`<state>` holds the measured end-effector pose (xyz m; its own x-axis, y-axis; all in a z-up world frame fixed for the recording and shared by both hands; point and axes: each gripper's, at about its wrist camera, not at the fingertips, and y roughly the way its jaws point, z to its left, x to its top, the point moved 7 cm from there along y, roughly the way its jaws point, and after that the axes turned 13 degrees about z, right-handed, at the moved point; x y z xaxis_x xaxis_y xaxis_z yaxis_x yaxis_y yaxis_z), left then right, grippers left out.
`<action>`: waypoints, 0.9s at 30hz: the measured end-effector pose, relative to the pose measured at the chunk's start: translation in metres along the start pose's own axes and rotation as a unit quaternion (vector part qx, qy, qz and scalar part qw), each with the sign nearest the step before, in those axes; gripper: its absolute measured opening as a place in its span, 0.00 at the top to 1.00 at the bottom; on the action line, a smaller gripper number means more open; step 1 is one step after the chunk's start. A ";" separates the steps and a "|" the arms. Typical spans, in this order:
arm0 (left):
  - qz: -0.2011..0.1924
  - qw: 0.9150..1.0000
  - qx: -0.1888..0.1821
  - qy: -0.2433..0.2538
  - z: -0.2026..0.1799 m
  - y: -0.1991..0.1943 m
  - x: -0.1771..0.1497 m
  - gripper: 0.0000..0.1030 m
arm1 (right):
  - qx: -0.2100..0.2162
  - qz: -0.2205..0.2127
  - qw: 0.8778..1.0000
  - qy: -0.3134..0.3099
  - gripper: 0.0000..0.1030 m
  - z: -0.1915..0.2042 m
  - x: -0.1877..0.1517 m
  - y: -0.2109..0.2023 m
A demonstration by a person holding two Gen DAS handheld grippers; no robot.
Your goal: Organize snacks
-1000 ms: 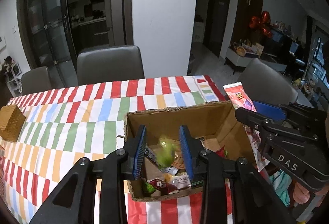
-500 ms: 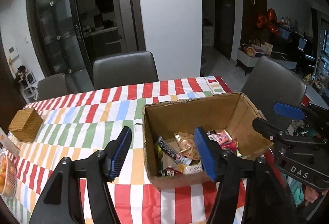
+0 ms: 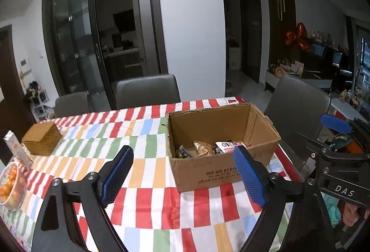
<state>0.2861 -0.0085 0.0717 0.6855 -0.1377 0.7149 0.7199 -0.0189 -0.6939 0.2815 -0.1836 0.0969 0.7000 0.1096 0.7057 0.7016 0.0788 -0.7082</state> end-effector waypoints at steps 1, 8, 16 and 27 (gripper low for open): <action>-0.005 1.000 0.001 0.003 -0.002 -0.006 -0.005 0.10 | 0.001 -0.003 1.000 0.001 0.22 0.000 -0.004 -0.005; -0.025 1.000 0.007 0.003 -0.010 -0.035 -0.037 0.03 | -0.001 -0.010 1.000 0.004 0.15 0.006 -0.036 -0.031; -0.030 0.999 0.008 -0.006 -0.012 -0.057 -0.065 0.00 | -0.005 -0.013 1.000 0.006 0.14 0.008 -0.068 -0.052; -0.031 0.999 -0.004 -0.013 -0.016 -0.072 -0.082 0.00 | 0.004 -0.017 1.000 0.012 0.13 0.009 -0.082 -0.066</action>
<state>0.1761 -0.0113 0.0616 0.6423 -0.1104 0.7584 0.7601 -0.0347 -0.6488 0.1761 -0.1884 0.0855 0.6783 0.0833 0.7300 0.7245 0.0897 -0.6834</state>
